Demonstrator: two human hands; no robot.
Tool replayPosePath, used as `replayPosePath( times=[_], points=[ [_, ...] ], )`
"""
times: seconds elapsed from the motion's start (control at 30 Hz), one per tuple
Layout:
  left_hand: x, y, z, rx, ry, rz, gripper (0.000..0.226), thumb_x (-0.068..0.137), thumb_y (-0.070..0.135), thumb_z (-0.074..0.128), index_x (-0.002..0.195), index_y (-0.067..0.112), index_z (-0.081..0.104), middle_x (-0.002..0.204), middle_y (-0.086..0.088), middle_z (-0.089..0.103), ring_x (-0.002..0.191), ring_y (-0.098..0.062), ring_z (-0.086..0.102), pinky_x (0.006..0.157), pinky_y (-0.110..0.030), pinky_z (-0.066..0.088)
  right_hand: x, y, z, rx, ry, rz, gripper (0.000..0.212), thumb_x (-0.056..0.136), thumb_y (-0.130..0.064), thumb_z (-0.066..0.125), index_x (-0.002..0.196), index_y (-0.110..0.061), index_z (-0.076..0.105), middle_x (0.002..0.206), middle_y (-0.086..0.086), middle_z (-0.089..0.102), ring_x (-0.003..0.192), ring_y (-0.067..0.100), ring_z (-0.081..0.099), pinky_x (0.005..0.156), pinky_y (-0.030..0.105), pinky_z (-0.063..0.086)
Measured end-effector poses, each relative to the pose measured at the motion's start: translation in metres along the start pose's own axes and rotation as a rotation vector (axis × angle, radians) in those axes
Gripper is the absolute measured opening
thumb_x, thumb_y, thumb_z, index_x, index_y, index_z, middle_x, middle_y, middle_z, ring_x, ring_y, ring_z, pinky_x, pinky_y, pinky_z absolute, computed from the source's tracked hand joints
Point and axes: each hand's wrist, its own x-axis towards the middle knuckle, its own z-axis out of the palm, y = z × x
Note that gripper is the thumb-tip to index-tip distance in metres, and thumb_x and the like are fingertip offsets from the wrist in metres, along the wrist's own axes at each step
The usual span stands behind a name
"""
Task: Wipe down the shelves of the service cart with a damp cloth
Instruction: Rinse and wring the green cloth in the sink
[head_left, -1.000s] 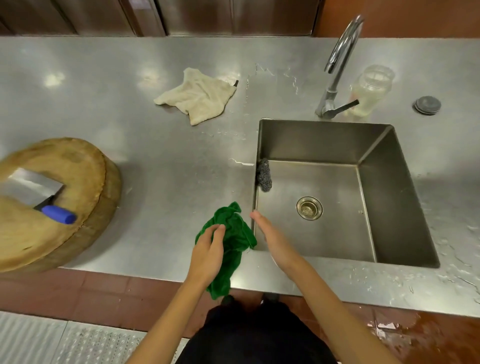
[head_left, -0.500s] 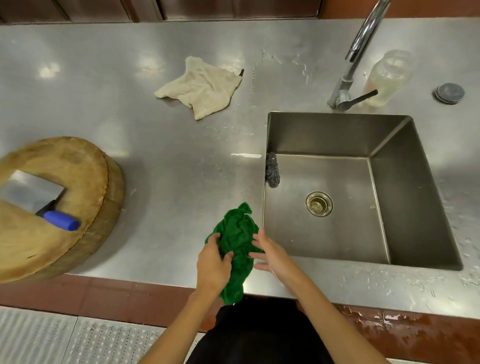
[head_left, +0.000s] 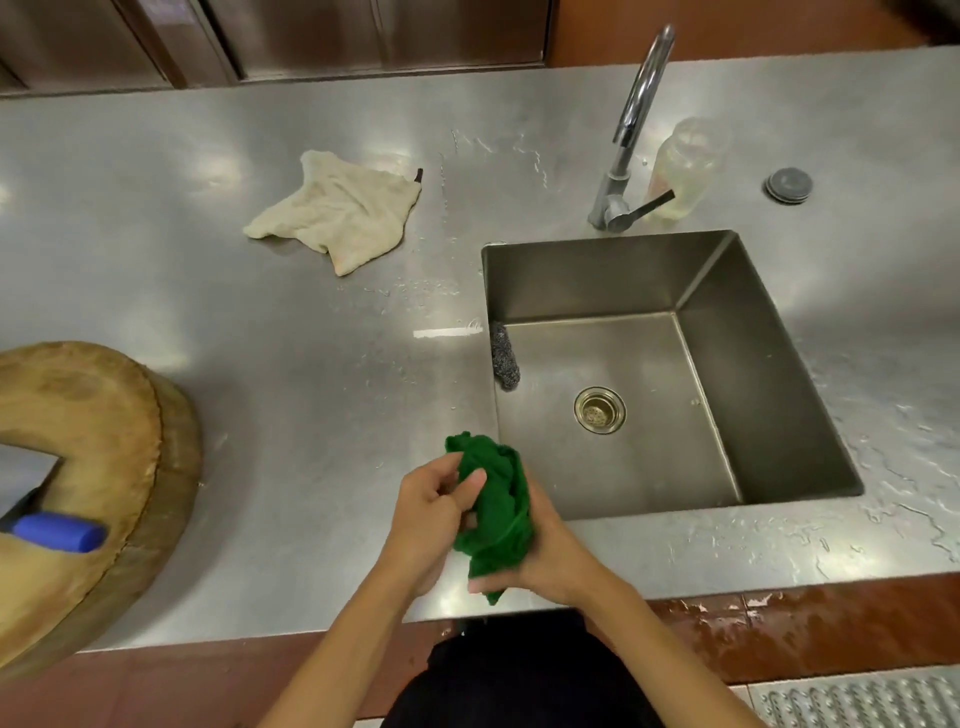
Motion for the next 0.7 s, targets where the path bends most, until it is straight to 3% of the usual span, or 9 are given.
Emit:
replayPosePath(
  times=[0.07, 0.17, 0.23, 0.3, 0.37, 0.47, 0.53, 0.6, 0.7],
  points=[
    [-0.005, 0.019, 0.008, -0.118, -0.068, -0.006, 0.023, 0.099, 0.002, 0.051, 0.116, 0.004, 0.067, 0.108, -0.014, 0.074, 0.102, -0.026, 0.071, 0.077, -0.030, 0.059, -0.005, -0.020, 0.003, 0.179, 0.097, -0.096, 0.108, 0.065, 0.005, 0.088, 0.149, -0.021, 0.025, 0.139, 0.006, 0.051, 0.123, 0.015, 0.058, 0.090, 0.031, 0.055],
    [-0.005, 0.044, 0.011, -0.250, -0.125, -0.030, 0.026, 0.096, 0.006, 0.053, 0.118, 0.002, 0.066, 0.114, -0.019, 0.071, 0.105, -0.025, 0.069, 0.082, -0.032, 0.057, -0.001, -0.037, -0.001, 0.208, 0.346, -0.192, 0.069, 0.075, 0.004, 0.080, 0.134, -0.012, 0.047, 0.120, 0.003, 0.067, 0.111, 0.015, 0.065, 0.086, 0.027, 0.055],
    [-0.003, 0.056, 0.010, -0.218, -0.144, 0.005, 0.024, 0.094, 0.009, 0.056, 0.114, 0.002, 0.068, 0.114, -0.022, 0.069, 0.100, -0.026, 0.064, 0.090, -0.041, 0.054, 0.001, -0.047, -0.007, 0.224, 0.483, -0.214, 0.054, 0.078, -0.001, 0.079, 0.126, -0.010, 0.055, 0.112, 0.008, 0.069, 0.103, 0.026, 0.067, 0.080, 0.040, 0.057],
    [-0.002, 0.063, 0.013, -0.139, -0.134, 0.058, 0.019, 0.096, 0.009, 0.055, 0.103, 0.006, 0.072, 0.099, -0.011, 0.074, 0.091, -0.020, 0.066, 0.083, -0.039, 0.058, 0.002, -0.051, -0.014, 0.201, 0.578, -0.221, 0.047, 0.079, -0.002, 0.076, 0.120, -0.013, 0.058, 0.109, 0.012, 0.068, 0.097, 0.034, 0.067, 0.077, 0.050, 0.057],
    [-0.001, 0.067, 0.020, -0.001, -0.047, 0.122, 0.017, 0.097, 0.014, 0.055, 0.097, 0.013, 0.072, 0.086, 0.002, 0.075, 0.084, -0.012, 0.069, 0.069, -0.023, 0.056, 0.000, -0.057, -0.023, 0.174, 0.649, -0.201, 0.043, 0.083, 0.007, 0.068, 0.110, -0.026, 0.061, 0.104, 0.001, 0.069, 0.095, 0.020, 0.068, 0.079, 0.035, 0.057],
    [0.011, 0.061, 0.035, 0.092, 0.015, 0.090, 0.038, 0.096, 0.031, 0.058, 0.131, 0.018, 0.052, 0.104, 0.004, 0.067, 0.097, -0.012, 0.066, 0.073, -0.019, 0.055, -0.005, -0.069, -0.037, 0.152, 0.706, -0.174, 0.047, 0.087, 0.010, 0.061, 0.100, -0.035, 0.059, 0.094, -0.010, 0.067, 0.083, 0.000, 0.065, 0.072, 0.016, 0.054],
    [0.018, 0.056, 0.050, -0.045, -0.083, -0.011, 0.063, 0.088, 0.054, 0.061, 0.144, 0.040, 0.034, 0.122, 0.004, 0.062, 0.110, -0.018, 0.064, 0.089, -0.039, 0.058, -0.008, -0.078, -0.043, 0.180, 0.690, -0.182, 0.031, 0.088, 0.002, 0.064, 0.095, -0.028, 0.060, 0.085, -0.005, 0.067, 0.074, 0.007, 0.066, 0.060, 0.023, 0.055],
    [0.021, 0.057, 0.069, -0.110, -0.203, -0.047, 0.085, 0.068, 0.077, 0.067, 0.142, 0.042, 0.044, 0.132, 0.000, 0.061, 0.116, -0.022, 0.064, 0.095, -0.048, 0.055, -0.007, -0.082, -0.051, 0.134, 0.682, -0.192, 0.019, 0.084, -0.012, 0.067, 0.094, -0.026, 0.060, 0.084, 0.000, 0.067, 0.076, 0.018, 0.068, 0.058, 0.036, 0.056],
    [0.026, 0.066, 0.092, -0.167, -0.193, 0.007, 0.063, 0.065, 0.057, 0.081, 0.119, 0.027, 0.068, 0.119, -0.008, 0.070, 0.109, -0.023, 0.069, 0.092, -0.040, 0.057, -0.005, -0.087, -0.061, 0.004, 0.691, -0.202, 0.033, 0.076, -0.009, 0.068, 0.101, -0.028, 0.057, 0.097, 0.001, 0.067, 0.091, 0.021, 0.067, 0.075, 0.051, 0.056]
  ],
)
